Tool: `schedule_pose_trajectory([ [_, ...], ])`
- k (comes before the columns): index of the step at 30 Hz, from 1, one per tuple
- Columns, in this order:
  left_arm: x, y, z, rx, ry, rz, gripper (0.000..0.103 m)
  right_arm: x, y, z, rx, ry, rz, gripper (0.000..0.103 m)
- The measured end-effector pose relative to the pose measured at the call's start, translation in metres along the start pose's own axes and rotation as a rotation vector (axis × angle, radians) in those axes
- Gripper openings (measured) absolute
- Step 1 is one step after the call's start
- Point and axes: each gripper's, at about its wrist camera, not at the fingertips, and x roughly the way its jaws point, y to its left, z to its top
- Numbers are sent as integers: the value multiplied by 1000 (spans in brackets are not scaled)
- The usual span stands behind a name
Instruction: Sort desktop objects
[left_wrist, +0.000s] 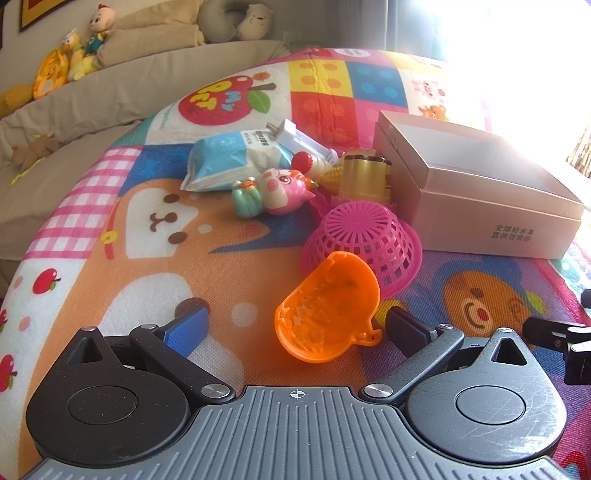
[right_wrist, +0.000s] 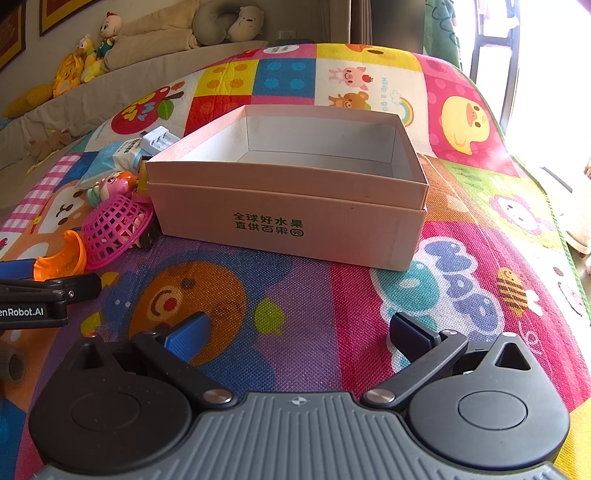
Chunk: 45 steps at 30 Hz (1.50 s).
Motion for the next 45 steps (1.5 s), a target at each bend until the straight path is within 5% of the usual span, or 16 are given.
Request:
schedule_pose_trajectory([
  [14,-9,11,3,20,37,-44,103,-10,0,-7,-1,33,-12,103],
  [18,-22,22,7,48,-17,39,103,-10,6,0,-69,61,86,103],
  [24,-30,67,23,-43,-43,168,103,-28,65,19,-285,-163,164,102],
  [27,-37,87,26,-106,-49,173,103,-25,104,27,-441,-267,153,84],
  [32,-49,100,23,-143,-56,147,103,9,145,41,-519,-252,162,78],
  [34,-51,98,21,-136,-50,122,103,24,150,45,-511,-197,175,57],
  [41,-53,81,13,-54,-40,11,103,-1,124,40,-421,-102,359,53],
  [45,-61,62,2,56,-40,-102,103,-24,102,21,-432,-74,369,53],
])
